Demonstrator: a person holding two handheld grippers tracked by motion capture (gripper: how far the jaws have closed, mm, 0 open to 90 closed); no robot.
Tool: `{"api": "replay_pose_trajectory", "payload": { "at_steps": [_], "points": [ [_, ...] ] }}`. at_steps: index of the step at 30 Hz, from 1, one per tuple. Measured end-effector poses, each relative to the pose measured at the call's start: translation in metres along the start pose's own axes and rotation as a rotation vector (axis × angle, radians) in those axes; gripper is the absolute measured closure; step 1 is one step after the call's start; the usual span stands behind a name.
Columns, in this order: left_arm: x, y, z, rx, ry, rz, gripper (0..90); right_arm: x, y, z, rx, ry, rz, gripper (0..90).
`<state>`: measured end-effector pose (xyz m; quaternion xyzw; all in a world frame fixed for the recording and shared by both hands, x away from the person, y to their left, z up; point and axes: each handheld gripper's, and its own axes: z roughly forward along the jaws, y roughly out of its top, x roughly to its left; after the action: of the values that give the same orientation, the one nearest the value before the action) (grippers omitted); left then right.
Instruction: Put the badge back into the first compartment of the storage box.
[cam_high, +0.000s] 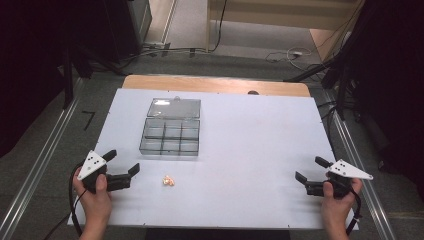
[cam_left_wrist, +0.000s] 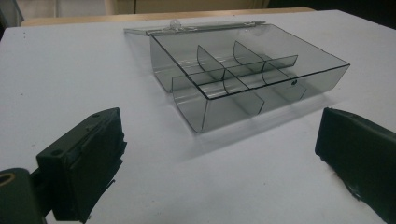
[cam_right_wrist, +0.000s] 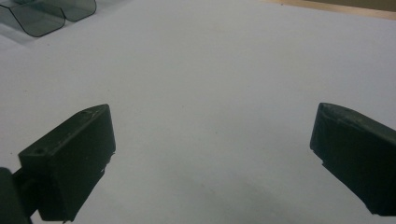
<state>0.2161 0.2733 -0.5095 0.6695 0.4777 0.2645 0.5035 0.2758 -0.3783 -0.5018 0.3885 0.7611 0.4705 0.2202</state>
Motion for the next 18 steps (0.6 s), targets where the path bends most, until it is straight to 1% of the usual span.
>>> {"api": "replay_pose_trajectory", "payload": {
  "at_steps": [2,3,5,6,10,14,15,16,18],
  "points": [
    [0.001,0.000,-0.001,-0.003,-0.002,-0.003,1.1,0.000,0.000,0.000,-0.001,0.003,-0.003,0.0],
    [0.001,0.001,-0.001,-0.010,-0.002,-0.015,1.1,0.001,0.000,0.000,0.001,0.004,-0.005,0.0],
    [0.001,0.002,-0.002,-0.009,-0.004,-0.014,1.2,0.001,0.000,0.000,0.004,0.003,-0.010,0.0],
    [0.000,0.004,-0.003,-0.017,-0.008,-0.020,1.1,0.001,0.000,0.001,0.005,0.005,-0.011,0.0],
    [-0.002,0.008,-0.004,-0.017,-0.006,-0.016,1.1,0.002,0.000,0.001,0.010,0.006,-0.009,0.0],
    [-0.004,0.011,-0.004,-0.021,-0.009,-0.027,1.1,0.002,0.000,0.001,0.012,0.007,-0.013,0.0],
    [-0.006,0.013,-0.003,-0.012,-0.004,-0.019,1.1,0.002,0.000,0.001,0.012,0.007,-0.013,0.0],
    [-0.009,0.015,-0.002,-0.006,-0.005,0.002,1.1,0.002,0.000,0.001,0.010,0.008,-0.012,0.0],
    [-0.010,0.015,-0.002,-0.005,-0.006,0.006,1.1,0.002,0.000,0.001,0.010,0.009,-0.011,0.0]
  ]
}}
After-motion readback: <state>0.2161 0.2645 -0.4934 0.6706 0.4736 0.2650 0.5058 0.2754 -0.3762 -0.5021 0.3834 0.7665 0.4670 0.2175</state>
